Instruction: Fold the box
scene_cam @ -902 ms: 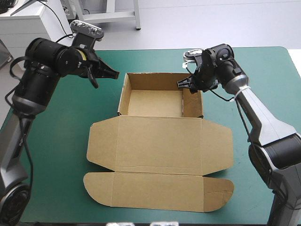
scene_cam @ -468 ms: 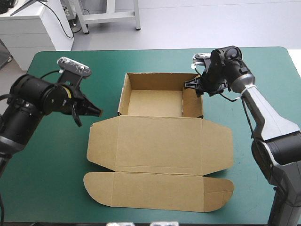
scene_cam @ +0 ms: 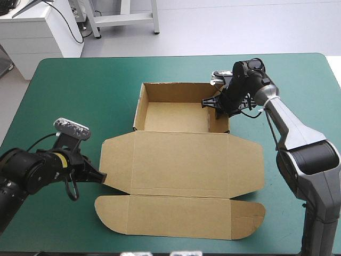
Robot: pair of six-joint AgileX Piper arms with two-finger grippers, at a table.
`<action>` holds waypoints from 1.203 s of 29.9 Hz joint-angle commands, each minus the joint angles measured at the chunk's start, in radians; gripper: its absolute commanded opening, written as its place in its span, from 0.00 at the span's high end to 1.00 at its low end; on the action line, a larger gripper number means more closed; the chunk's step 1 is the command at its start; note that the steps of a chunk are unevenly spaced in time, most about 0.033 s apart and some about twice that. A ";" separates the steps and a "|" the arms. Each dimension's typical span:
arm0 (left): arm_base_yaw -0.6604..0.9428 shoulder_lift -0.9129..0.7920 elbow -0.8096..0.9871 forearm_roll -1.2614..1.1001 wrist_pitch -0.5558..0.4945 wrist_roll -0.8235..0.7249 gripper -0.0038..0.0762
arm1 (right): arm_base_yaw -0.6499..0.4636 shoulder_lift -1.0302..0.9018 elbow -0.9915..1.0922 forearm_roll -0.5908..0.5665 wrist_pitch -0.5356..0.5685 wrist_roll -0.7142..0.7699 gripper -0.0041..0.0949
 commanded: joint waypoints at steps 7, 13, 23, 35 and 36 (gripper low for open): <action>-0.004 -0.242 0.128 -0.043 -0.021 -0.015 0.96 | -0.004 -0.053 -0.026 -0.038 0.008 -0.030 0.98; -0.004 -0.411 0.252 -0.039 -0.020 -0.060 0.96 | -0.015 -0.061 -0.026 -0.086 0.008 -0.015 0.98; -0.004 -0.547 0.330 -0.040 0.055 -0.103 0.96 | -0.236 -0.158 -0.032 -0.107 0.008 -0.042 0.98; -0.004 -0.553 0.330 -0.022 0.080 -0.103 0.96 | -0.600 -0.245 -0.026 -0.229 0.010 -0.094 0.98; -0.004 -0.553 0.330 -0.023 0.080 -0.103 0.96 | -0.616 -0.245 -0.026 -0.229 0.010 -0.094 0.98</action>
